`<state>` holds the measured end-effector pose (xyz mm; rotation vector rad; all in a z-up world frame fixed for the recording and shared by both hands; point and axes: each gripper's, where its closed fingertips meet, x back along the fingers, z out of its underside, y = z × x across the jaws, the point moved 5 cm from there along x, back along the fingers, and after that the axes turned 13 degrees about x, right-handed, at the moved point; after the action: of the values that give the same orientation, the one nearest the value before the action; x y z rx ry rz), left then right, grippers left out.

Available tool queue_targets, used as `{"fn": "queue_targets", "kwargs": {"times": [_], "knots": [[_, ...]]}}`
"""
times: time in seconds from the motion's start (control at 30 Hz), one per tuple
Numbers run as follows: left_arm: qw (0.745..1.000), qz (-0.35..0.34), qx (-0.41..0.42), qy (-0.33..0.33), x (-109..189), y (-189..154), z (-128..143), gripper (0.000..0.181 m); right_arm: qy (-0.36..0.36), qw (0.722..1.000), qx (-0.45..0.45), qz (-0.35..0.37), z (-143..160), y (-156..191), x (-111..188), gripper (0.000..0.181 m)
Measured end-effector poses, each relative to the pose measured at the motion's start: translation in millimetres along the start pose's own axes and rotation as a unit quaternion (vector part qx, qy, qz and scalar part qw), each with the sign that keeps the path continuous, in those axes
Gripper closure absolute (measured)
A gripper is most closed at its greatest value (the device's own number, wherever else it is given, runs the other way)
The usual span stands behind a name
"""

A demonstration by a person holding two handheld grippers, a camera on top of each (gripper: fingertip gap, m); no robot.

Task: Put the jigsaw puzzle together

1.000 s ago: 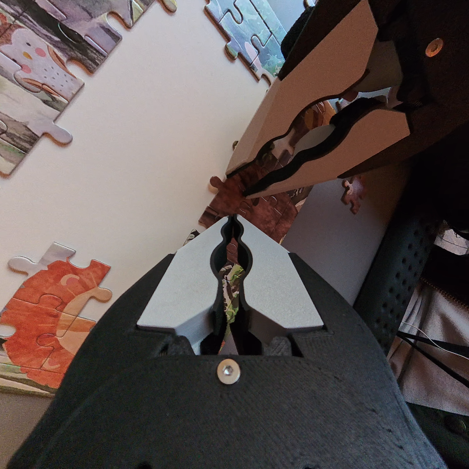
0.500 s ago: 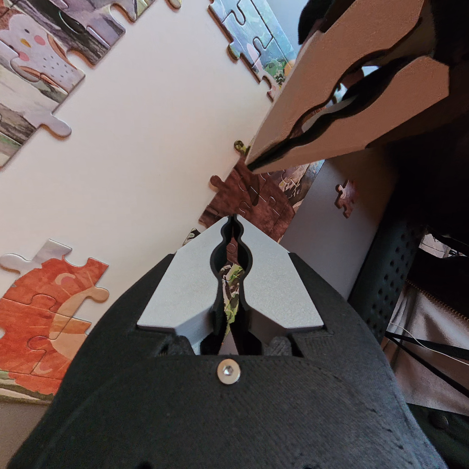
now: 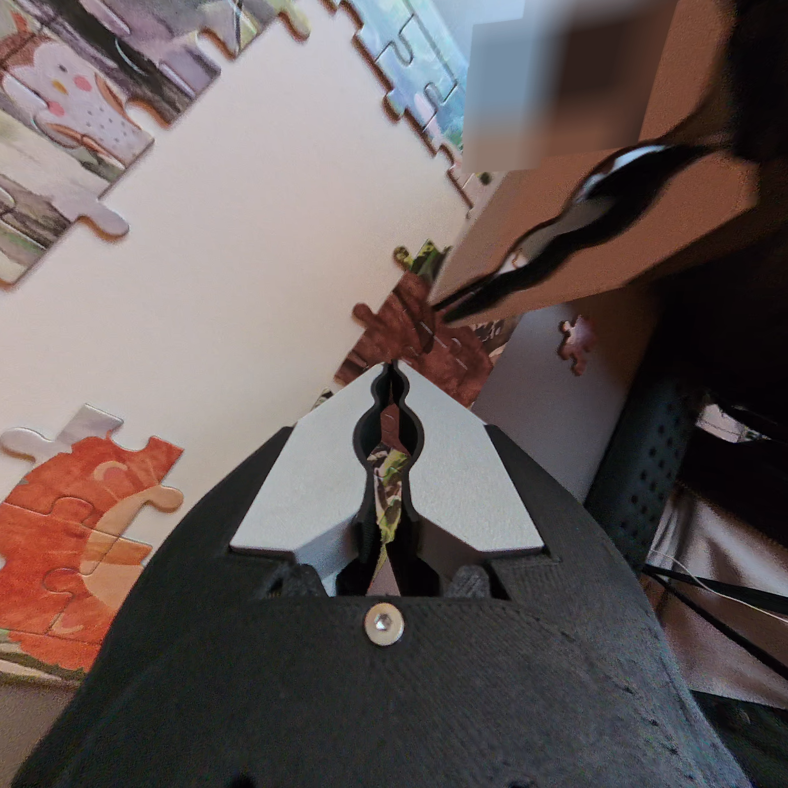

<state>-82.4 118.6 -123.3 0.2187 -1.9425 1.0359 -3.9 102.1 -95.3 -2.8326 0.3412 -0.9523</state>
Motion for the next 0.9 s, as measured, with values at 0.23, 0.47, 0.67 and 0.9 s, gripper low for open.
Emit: {"fn": "queue_targets", "kwargs": {"times": [0.23, 0.47, 0.67, 0.9], "knots": [[1.000, 0.015, 0.006, 0.003, 0.3, 0.4, 0.3, 0.181, 0.005, 1.000, 0.027, -0.010, -33.8, 41.8, 61.2, 0.145], [0.999, 0.025, 0.001, -0.031, 20.4, -6.0, -5.7, 0.181, 0.124, 0.992, 0.013, -0.035, 50.4, 121.9, 62.1, 0.128], [0.998, 0.035, 0.003, -0.047, 33.1, -7.4, -7.8, 0.181, 0.097, 0.994, -0.019, -0.045, 51.6, 135.4, 67.1, 0.159], [0.996, 0.055, 0.013, -0.069, 47.8, -8.7, -11.7, 0.181, 0.114, 0.992, -0.024, -0.046, 49.8, 128.8, 68.2, 0.172]]}}
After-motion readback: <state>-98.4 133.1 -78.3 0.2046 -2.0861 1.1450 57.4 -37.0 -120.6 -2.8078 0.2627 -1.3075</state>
